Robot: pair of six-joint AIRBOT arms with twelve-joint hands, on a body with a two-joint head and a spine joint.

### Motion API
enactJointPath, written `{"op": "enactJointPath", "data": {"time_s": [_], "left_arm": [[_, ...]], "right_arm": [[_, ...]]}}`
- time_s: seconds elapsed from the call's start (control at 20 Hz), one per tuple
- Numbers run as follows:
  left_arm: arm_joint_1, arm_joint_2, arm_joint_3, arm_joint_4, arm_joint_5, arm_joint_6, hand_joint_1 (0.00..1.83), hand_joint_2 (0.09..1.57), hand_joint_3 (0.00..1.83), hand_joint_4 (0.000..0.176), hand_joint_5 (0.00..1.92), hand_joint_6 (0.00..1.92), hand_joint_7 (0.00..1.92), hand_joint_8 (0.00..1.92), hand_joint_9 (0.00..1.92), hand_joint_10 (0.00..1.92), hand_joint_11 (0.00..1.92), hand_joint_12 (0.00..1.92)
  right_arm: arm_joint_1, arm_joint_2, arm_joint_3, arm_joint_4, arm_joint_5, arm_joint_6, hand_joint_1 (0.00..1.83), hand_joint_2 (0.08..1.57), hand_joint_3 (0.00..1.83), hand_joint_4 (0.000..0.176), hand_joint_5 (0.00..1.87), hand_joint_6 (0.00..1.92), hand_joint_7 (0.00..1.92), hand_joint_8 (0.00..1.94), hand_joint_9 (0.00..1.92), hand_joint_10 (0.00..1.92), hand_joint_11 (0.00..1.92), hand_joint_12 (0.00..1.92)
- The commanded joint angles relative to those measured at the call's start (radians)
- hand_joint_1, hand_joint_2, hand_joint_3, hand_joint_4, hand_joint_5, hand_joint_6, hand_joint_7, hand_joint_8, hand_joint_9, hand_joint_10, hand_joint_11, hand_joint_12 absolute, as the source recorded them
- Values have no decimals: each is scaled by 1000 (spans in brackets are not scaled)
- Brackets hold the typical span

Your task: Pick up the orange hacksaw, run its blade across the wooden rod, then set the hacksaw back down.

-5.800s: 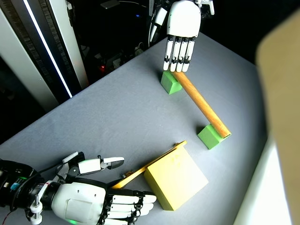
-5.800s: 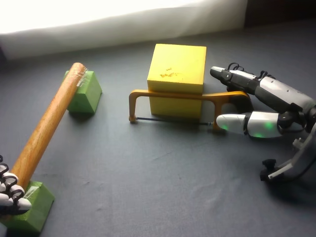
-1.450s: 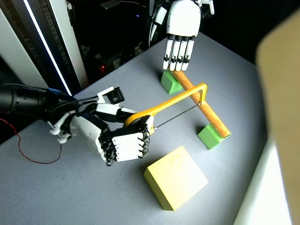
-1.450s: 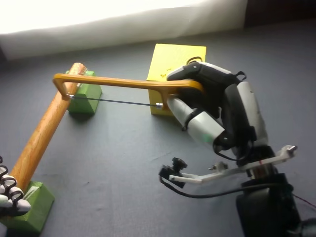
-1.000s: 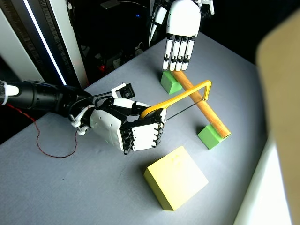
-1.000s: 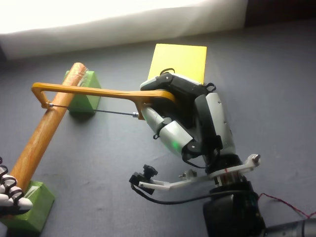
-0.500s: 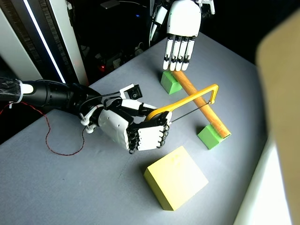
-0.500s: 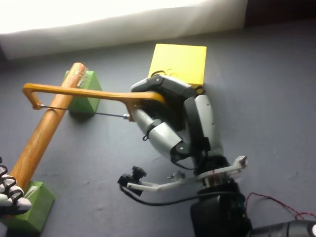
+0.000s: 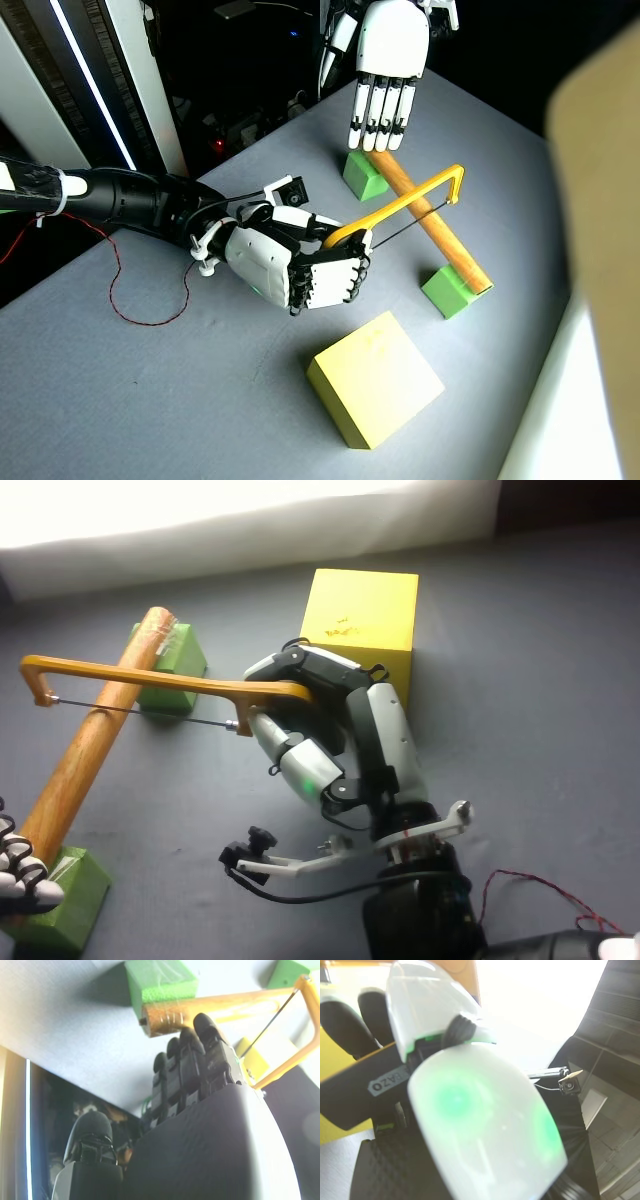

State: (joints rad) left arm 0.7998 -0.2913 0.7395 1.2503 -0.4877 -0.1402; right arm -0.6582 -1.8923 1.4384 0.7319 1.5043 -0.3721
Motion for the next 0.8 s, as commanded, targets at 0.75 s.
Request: {"op": "enactJointPath", "data": {"time_s": [0.75], "left_arm": [[-10,-4,-5,-22,-13,1,88,1291,0,0,206,2,256,8,237,7,0,546]], "right_arm": [[101,-138,148,-83,-13,30,1375,1129,0,0,877,936,943,1056,930,1304,851,1380]]}}
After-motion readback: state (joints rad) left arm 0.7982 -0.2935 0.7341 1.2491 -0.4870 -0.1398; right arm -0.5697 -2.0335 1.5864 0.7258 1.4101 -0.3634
